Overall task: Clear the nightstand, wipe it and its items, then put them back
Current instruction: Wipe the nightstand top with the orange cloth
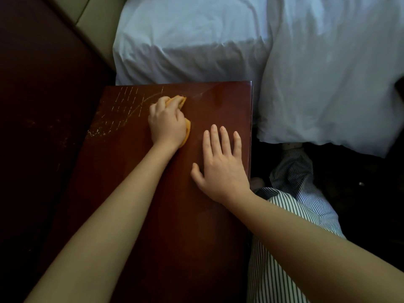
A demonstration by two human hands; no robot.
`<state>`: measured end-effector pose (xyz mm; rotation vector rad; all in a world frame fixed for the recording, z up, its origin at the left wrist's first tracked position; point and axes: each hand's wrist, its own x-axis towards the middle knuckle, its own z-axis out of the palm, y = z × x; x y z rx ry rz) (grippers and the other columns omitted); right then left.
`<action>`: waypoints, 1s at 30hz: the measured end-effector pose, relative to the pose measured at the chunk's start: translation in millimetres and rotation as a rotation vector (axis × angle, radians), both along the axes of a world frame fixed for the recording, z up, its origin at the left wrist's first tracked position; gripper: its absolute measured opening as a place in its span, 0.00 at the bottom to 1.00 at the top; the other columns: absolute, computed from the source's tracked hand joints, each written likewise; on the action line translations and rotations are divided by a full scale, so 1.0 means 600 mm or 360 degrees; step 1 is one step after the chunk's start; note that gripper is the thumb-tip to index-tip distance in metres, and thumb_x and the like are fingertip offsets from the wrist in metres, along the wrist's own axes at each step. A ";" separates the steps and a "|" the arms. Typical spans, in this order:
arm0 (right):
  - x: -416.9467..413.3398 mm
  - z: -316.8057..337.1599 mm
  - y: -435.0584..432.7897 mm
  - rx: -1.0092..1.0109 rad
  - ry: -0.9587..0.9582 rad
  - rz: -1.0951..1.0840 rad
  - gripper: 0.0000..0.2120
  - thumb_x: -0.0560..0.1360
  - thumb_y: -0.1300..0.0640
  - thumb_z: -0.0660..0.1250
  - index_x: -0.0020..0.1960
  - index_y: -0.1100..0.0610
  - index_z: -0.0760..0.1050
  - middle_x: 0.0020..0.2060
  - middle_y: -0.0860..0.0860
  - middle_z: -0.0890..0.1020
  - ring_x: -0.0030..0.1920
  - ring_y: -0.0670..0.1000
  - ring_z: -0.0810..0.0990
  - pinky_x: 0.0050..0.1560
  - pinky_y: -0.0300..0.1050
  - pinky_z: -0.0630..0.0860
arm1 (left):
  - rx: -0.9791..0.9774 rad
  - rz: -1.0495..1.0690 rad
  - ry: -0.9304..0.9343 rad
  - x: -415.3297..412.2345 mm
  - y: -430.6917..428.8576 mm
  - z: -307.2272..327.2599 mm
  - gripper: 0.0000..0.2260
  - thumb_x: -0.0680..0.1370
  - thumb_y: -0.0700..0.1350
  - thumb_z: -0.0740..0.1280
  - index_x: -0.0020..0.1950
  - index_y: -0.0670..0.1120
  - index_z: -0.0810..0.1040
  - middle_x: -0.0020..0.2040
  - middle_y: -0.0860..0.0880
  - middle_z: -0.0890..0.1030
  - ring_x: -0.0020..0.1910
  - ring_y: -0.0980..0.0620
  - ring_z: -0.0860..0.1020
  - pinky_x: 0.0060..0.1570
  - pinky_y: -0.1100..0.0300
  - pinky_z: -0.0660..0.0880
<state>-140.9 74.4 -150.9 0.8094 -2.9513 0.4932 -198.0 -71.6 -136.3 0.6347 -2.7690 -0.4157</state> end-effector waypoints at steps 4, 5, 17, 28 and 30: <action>-0.001 0.001 0.001 -0.0028 0.0011 -0.0005 0.34 0.72 0.45 0.51 0.72 0.66 0.63 0.70 0.63 0.67 0.71 0.63 0.63 0.71 0.62 0.49 | 0.0023 0.0054 0.0007 -0.030 0.035 -0.004 0.17 0.79 0.42 0.56 0.66 0.52 0.73 0.68 0.47 0.70 0.65 0.45 0.65 0.63 0.54 0.62; 0.000 0.001 0.001 -0.0045 0.0017 -0.0004 0.34 0.72 0.45 0.51 0.72 0.65 0.62 0.70 0.63 0.67 0.71 0.63 0.63 0.71 0.62 0.48 | 0.0034 -0.0049 -0.0011 -0.028 0.036 -0.004 0.18 0.79 0.41 0.56 0.66 0.52 0.73 0.67 0.47 0.70 0.65 0.45 0.66 0.63 0.53 0.62; 0.000 -0.002 0.001 -0.0139 0.0062 0.0006 0.35 0.72 0.46 0.54 0.74 0.62 0.58 0.71 0.62 0.65 0.72 0.61 0.63 0.70 0.59 0.47 | -0.0021 -0.0297 0.0001 0.026 0.002 -0.002 0.17 0.78 0.41 0.57 0.66 0.50 0.74 0.65 0.44 0.72 0.62 0.43 0.67 0.61 0.52 0.65; -0.002 -0.002 0.004 -0.0195 0.0050 0.0119 0.33 0.72 0.48 0.54 0.76 0.55 0.54 0.73 0.60 0.63 0.73 0.59 0.61 0.71 0.57 0.48 | 0.0060 -0.0710 -0.0039 -0.022 0.006 -0.003 0.17 0.76 0.44 0.57 0.62 0.52 0.77 0.62 0.45 0.74 0.60 0.43 0.69 0.61 0.53 0.63; -0.003 -0.003 0.004 -0.0201 0.0061 0.0127 0.33 0.72 0.48 0.54 0.76 0.55 0.55 0.73 0.60 0.62 0.73 0.59 0.61 0.71 0.57 0.48 | 0.0085 -0.0870 -0.0124 0.011 -0.005 -0.001 0.17 0.77 0.46 0.56 0.63 0.53 0.77 0.63 0.46 0.74 0.62 0.45 0.67 0.62 0.54 0.61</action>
